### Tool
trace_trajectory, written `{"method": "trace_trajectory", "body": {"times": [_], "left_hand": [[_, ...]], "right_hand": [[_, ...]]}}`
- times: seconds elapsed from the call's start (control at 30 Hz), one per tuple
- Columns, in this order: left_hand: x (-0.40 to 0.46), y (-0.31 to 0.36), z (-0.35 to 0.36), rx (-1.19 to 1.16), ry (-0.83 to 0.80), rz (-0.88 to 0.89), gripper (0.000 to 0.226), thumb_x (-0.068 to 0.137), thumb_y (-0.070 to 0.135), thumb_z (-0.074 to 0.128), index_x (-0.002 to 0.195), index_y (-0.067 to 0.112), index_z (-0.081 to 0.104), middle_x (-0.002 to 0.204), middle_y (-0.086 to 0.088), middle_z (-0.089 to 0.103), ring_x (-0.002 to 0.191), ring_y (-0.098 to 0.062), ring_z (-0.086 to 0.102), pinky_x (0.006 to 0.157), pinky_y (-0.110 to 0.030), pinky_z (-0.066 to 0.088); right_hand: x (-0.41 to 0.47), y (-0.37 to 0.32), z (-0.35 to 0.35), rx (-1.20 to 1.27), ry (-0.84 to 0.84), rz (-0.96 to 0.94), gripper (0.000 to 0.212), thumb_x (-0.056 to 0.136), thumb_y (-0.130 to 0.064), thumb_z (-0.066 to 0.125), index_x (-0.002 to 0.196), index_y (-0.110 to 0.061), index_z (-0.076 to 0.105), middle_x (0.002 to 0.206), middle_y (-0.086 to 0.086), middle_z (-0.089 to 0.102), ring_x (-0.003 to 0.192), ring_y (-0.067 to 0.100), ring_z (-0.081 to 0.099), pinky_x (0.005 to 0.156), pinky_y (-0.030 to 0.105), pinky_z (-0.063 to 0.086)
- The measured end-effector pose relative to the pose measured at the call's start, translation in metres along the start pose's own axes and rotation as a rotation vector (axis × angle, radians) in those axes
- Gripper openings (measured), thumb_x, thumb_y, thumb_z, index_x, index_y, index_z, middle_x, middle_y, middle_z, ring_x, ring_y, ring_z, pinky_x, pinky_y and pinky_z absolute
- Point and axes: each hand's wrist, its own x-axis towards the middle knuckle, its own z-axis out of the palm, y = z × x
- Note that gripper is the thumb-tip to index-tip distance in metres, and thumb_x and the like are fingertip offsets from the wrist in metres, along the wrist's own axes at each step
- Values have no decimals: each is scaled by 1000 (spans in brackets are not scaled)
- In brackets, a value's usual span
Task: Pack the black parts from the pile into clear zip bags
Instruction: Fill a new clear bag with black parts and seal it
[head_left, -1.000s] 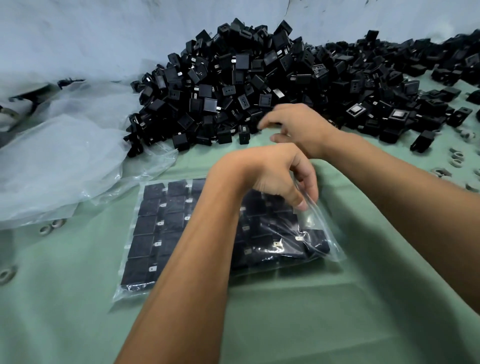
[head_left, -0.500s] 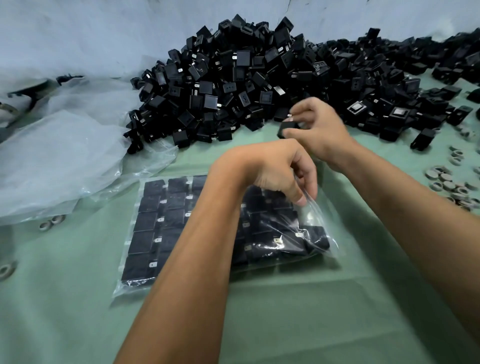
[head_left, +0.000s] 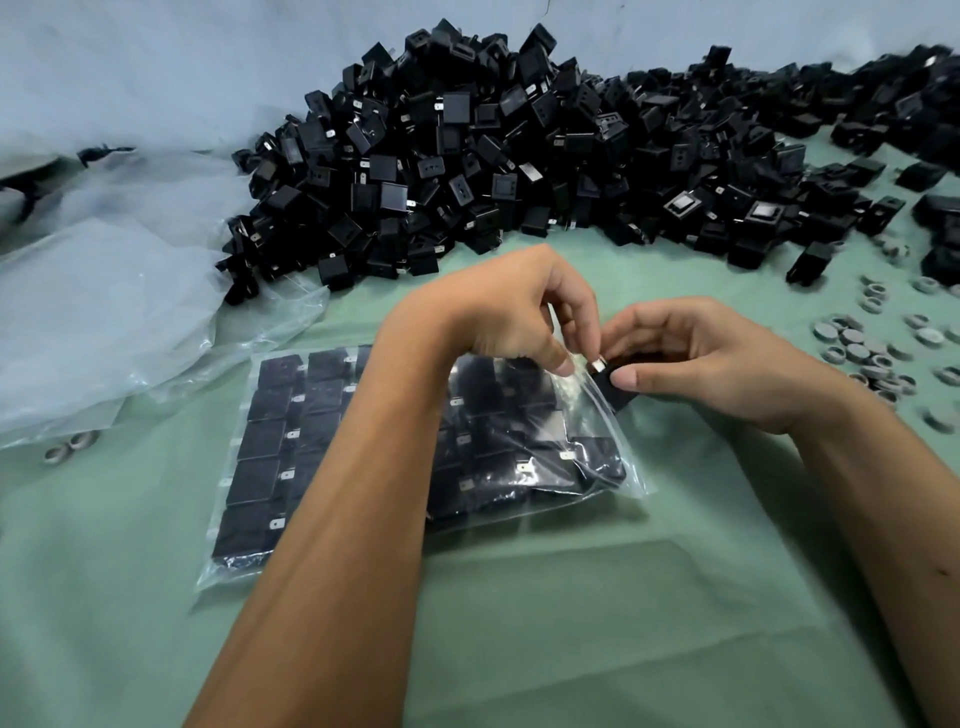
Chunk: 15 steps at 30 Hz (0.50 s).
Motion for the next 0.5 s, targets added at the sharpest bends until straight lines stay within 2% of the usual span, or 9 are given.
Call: {"method": "trace_trajectory", "body": {"times": [0.07,0.2,0.33,0.43,0.5], "left_hand": [[1,-1,1,7,1,-6,25,75,6,87,80,29,78,78,5,72,61,-5,54,65,-31,50],[1,-1,0,15,16,-3,22,76,7,87,78,26,76,65,14,68,58,-2,57,59,-23,47],[0,0,-2,-20,29,29,18,77,4,87,80,18,76,75,-3,73,65,-10,63,67,-32,55],[0,1,-1,-31,37,35,14,77,3,86,83,12,76,78,-10,73,66,-9,62,66,-27,53],[0,2,0,-31,42,32,13,78,3,86,84,10,76,80,-12,74,68,-11,63,68,-31,55]], "right_hand": [[-1,1,2,4,-72,-8,31,83,-6,73,113,0,71,108,17,77,100,22,72,96,32,56],[2,1,7,-6,-104,-39,22,86,-7,74,107,-1,77,103,18,77,94,27,73,93,36,59],[3,2,11,11,-92,-42,22,83,-6,77,104,0,77,102,19,78,93,29,74,90,32,60],[5,1,15,5,-81,-50,24,81,-6,78,103,2,77,100,16,79,93,26,75,89,28,59],[5,-1,17,-7,-76,-49,25,80,-8,78,103,3,78,99,14,79,93,25,76,89,26,59]]}}
